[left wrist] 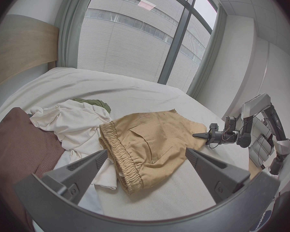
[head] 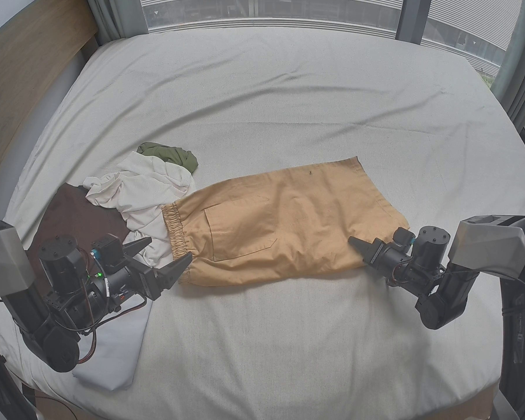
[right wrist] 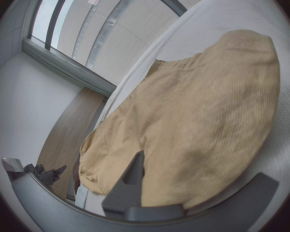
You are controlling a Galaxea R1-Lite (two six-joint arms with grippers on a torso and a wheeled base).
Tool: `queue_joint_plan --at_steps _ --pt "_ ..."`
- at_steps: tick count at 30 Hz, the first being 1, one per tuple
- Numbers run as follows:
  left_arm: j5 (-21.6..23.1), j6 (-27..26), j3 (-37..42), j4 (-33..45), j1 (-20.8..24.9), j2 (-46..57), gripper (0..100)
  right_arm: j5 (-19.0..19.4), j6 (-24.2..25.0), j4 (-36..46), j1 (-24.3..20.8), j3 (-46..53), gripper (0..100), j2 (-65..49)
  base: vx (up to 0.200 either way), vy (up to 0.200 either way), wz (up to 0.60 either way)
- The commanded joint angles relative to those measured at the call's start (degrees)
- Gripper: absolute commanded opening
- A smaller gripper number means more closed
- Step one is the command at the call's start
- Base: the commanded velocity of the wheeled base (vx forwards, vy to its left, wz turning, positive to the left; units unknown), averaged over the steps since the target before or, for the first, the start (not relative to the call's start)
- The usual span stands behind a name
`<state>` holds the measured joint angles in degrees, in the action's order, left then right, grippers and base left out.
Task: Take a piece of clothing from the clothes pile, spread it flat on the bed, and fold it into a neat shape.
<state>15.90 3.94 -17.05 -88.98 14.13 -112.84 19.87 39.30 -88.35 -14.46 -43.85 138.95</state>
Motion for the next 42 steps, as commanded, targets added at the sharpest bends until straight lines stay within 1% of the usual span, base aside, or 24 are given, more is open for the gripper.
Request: queue_joint_plan --at_steps 1,3,5,6,8,9,18,21,27,31,42 --pt "0.01 0.11 0.00 -0.05 -0.07 0.07 100 -1.06 -3.27 0.02 -0.57 3.86 0 -2.28 0.000 0.000 0.00" --pt "0.01 0.19 0.00 -0.05 -0.07 -0.10 100 -2.12 -4.94 0.02 -1.01 5.97 0 -2.63 0.000 0.000 0.00" --pt "0.01 0.19 0.00 -0.05 -0.07 -0.10 100 -2.20 -5.03 0.02 -1.01 6.41 0 -2.81 0.000 0.000 0.00" --pt "0.01 0.28 0.00 -0.05 0.02 -0.45 100 -2.20 -5.55 0.02 -1.01 9.22 0 -3.77 0.000 0.000 0.00" --pt "0.01 0.28 0.00 -0.05 0.02 -0.45 100 -2.20 -5.90 0.02 -1.10 10.10 0 -4.21 0.000 0.000 0.00" --pt "0.01 0.28 -0.26 -0.05 0.02 -0.45 100 -2.20 -7.05 0.02 -1.10 12.21 0 -5.35 0.000 0.000 0.00" --pt "0.01 0.37 0.18 -0.05 0.02 -0.54 100 -2.56 -10.74 0.02 -0.66 18.71 0 -7.90 0.000 0.000 0.00" --pt "0.01 0.37 0.09 -0.05 0.02 -0.63 100 -4.75 -12.41 0.02 -0.48 21.88 0 -7.99 0.000 0.000 0.00" --pt "0.01 0.37 0.09 -0.05 -0.07 -1.25 100 -4.93 -13.81 0.02 -0.40 27.06 0 -9.49 0.000 0.000 0.00" --pt "0.01 0.37 0.09 -0.05 -0.07 -1.25 100 -5.02 -14.08 0.10 -0.22 28.82 0 -10.28 0.000 0.000 0.00" --pt "0.01 0.37 0.18 -0.05 0.02 -1.25 100 -5.02 -17.77 0.10 5.05 35.68 0 -11.68 0.000 0.000 0.00"
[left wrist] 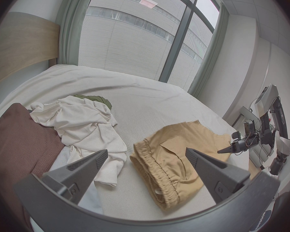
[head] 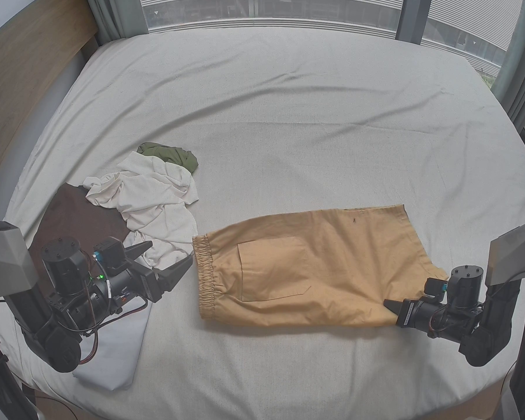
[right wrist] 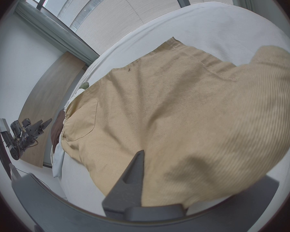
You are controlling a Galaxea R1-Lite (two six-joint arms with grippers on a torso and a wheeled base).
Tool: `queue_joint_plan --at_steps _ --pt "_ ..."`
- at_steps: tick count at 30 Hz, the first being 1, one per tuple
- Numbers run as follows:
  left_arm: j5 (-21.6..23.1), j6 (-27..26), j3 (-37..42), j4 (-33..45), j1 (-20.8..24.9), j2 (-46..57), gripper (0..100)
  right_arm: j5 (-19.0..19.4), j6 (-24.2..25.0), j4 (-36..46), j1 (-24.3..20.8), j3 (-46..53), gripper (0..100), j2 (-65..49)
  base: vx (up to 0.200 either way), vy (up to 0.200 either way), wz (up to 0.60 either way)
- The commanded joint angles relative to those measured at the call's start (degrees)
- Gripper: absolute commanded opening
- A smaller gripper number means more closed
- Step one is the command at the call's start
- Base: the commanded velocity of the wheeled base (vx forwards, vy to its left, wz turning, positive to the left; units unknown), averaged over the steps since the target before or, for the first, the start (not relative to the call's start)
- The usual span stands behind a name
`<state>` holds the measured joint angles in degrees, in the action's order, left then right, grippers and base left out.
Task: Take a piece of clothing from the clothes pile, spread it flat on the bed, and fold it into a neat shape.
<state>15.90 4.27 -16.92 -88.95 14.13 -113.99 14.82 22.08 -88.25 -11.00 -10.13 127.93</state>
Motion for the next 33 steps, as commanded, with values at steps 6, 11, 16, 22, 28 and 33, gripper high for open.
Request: queue_joint_plan --at_steps 6,11,16,22,28,33 --pt "0.01 0.04 0.13 -0.08 0.11 -0.09 100 0.12 -1.16 0.01 2.47 4.33 0 -0.57 0.000 0.000 0.00" --pt "0.01 -0.05 0.40 -0.08 0.11 -0.18 100 0.12 -0.98 0.01 2.29 4.59 0 -0.14 0.000 0.000 0.00" --pt "0.01 -0.05 0.40 -0.08 0.11 -0.44 100 0.12 -1.07 0.01 1.94 5.56 0 0.04 0.000 0.000 0.00" --pt "0.01 -0.05 0.40 -0.08 0.20 -0.53 100 0.12 -0.90 0.01 1.94 5.38 0 0.22 0.000 0.000 0.00" --pt "0.01 -0.05 0.40 -0.08 0.20 -0.53 100 -0.15 -1.77 0.01 2.03 5.38 100 0.22 0.000 0.000 0.00" --pt "0.01 -0.05 0.75 -0.08 0.37 -0.62 100 -0.15 -1.60 -0.08 4.05 5.47 100 -0.84 0.000 0.000 0.00"
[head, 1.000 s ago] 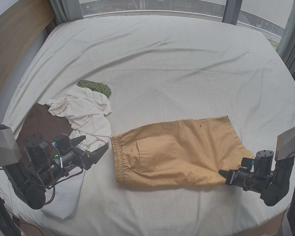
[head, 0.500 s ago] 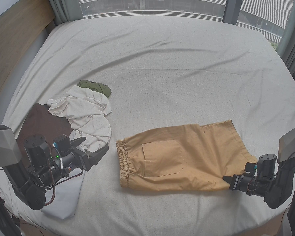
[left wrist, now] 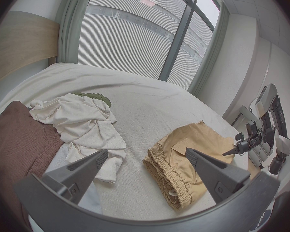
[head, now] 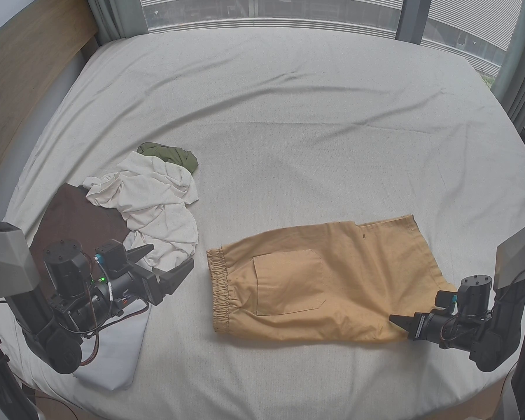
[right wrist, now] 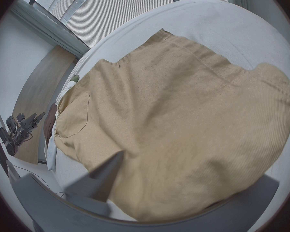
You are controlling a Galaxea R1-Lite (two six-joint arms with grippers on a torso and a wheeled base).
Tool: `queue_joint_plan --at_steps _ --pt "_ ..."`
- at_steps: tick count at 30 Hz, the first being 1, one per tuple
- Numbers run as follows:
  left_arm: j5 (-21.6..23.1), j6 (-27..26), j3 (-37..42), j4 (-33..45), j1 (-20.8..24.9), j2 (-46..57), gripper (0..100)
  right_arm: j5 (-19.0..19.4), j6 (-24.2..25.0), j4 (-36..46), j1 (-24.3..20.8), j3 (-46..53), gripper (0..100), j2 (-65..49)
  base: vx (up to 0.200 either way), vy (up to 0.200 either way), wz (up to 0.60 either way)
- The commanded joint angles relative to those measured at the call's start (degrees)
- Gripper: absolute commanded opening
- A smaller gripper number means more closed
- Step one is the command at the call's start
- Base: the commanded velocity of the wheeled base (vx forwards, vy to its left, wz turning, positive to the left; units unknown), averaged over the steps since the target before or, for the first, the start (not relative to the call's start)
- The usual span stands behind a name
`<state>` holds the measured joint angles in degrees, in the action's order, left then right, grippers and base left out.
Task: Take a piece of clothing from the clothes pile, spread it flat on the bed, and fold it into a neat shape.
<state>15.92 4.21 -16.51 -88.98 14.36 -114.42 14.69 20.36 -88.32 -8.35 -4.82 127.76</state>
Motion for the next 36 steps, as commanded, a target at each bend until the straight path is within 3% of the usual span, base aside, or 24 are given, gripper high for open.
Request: queue_joint_plan --at_steps 1,17,21,36 --pt "-0.01 0.01 0.51 -0.05 0.41 -0.45 100 -0.01 0.03 -0.01 2.73 0.24 100 -1.55 0.000 0.000 0.00" --pt "-0.01 -0.07 0.95 -0.05 1.55 -1.68 100 0.78 -0.76 0.08 16.70 -4.24 100 -13.68 0.000 0.000 0.00" --pt "-0.01 0.19 2.53 -0.05 2.78 -1.68 100 3.77 -0.67 0.08 16.08 -6.08 100 -17.02 0.000 0.000 0.00" --pt "-0.01 8.54 1.65 -0.05 5.94 -5.02 100 4.12 -0.58 4.03 7.74 -15.05 100 -14.73 0.000 0.000 0.00"
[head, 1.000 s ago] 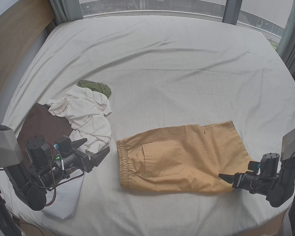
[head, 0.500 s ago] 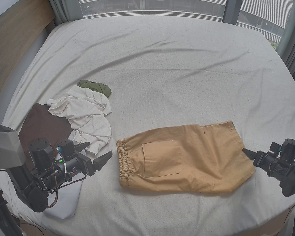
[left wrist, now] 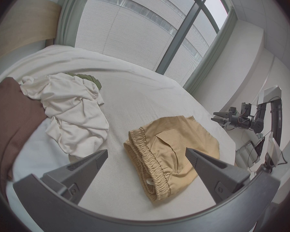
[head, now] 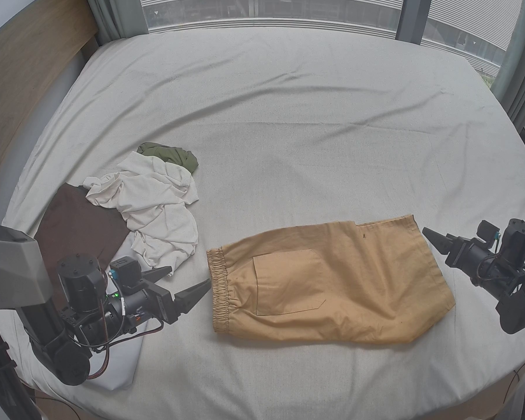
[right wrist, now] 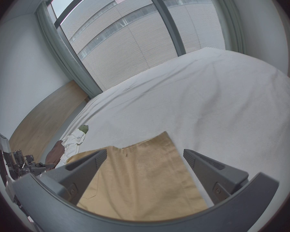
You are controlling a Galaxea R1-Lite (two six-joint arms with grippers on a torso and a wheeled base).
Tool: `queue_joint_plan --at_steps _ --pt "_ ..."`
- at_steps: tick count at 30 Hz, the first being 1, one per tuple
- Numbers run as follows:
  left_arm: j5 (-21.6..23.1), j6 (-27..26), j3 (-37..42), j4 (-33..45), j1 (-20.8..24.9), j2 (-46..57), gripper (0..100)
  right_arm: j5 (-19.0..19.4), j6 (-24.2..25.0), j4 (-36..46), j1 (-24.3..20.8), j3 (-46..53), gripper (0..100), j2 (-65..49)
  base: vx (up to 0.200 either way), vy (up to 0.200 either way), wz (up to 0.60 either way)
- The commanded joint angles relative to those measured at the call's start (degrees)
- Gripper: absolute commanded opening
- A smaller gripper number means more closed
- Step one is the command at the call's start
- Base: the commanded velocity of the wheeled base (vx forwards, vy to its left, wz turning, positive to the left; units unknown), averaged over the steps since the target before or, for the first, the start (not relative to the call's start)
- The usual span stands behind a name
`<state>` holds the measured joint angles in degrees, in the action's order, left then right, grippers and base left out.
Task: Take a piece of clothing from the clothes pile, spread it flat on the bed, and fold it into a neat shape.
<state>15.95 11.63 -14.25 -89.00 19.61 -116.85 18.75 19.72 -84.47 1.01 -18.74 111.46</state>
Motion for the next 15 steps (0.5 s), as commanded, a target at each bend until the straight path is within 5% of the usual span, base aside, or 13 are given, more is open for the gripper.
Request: queue_joint_plan --at_steps 1,15 --pt "-0.04 1.64 -1.31 -0.03 0.60 -4.27 100 0.15 0.05 0.01 -1.71 -0.95 100 2.36 0.000 0.000 0.00" --pt "-0.04 7.44 -3.59 -0.12 2.27 -9.10 100 0.24 0.05 -0.08 -1.71 -0.86 100 3.06 0.000 0.000 0.00"
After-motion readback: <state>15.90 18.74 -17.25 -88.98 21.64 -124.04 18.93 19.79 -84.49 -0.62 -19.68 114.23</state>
